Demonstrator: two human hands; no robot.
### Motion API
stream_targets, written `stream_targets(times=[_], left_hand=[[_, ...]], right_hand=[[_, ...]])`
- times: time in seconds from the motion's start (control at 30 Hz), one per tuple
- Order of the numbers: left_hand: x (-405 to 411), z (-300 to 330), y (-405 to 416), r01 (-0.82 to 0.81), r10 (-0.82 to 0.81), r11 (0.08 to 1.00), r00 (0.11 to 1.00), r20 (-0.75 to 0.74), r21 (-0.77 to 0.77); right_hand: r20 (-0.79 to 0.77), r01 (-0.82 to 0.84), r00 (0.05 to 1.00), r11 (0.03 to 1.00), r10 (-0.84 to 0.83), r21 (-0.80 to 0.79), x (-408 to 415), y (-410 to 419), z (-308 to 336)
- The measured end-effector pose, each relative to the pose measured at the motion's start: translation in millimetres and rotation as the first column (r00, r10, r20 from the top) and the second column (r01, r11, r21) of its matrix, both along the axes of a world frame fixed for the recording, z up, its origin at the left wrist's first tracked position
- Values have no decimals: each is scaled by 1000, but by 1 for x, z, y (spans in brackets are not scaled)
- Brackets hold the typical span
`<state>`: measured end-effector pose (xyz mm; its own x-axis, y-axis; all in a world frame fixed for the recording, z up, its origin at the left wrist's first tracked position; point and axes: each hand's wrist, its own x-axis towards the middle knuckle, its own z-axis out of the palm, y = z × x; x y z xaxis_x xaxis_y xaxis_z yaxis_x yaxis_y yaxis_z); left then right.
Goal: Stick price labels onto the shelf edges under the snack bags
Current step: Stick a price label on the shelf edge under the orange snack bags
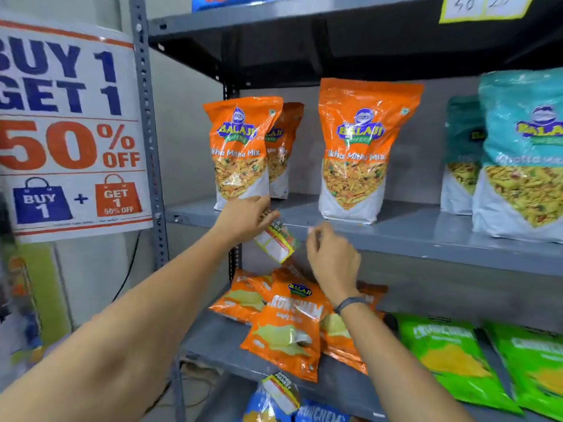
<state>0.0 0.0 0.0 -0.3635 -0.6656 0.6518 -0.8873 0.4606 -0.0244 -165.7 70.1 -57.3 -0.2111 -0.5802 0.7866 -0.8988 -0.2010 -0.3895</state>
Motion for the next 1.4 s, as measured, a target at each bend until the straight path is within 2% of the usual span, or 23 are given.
stream_targets(times=[0.1,0.2,0.3,0.4,0.47,0.53,0.67,0.8,0.9,1.0,1.17,1.4], left_hand=[[7,-2,-12,53,-53,998,999,-2,-15],[9,-3,-18,96,-96,995,995,14,21],[7,-3,-24,116,-113,990,993,-32,84],[5,-7,-32,160,-142,974,983,-116,158],[10,-10,-33,223,-195,960,967,-167,171],[18,-16,-33,300,-274,944,944,-181,136],[27,-30,-30,350,-346,934,936,-63,71],[29,-36,-31,365,-361,930,929,83,-38],[30,-39,-32,378,-366,919,924,111,-110],[28,-40,-31,366,-358,923,930,85,-118],[25,-31,-35,381,-383,923,923,-47,-48],[17,-31,-34,292,-298,954,946,-129,-66]], right_hand=[[200,-110,974,993,101,37,22,-18,-15],[432,-189,884,982,179,-21,36,-34,-20],[537,-168,825,983,178,-68,39,-44,-20],[587,-215,776,972,230,-98,38,-45,-17],[560,-223,793,970,241,-102,33,-44,-17],[472,-188,856,977,212,-99,28,-39,-17],[253,-101,961,993,113,-57,20,-29,-14],[130,-102,986,995,104,-20,19,-30,-16],[78,-81,994,997,81,6,21,-32,-17],[105,-76,992,997,76,-3,22,-34,-16],[259,-78,962,995,92,-66,20,-36,-10],[267,42,963,998,-25,-56,24,-38,-6]])
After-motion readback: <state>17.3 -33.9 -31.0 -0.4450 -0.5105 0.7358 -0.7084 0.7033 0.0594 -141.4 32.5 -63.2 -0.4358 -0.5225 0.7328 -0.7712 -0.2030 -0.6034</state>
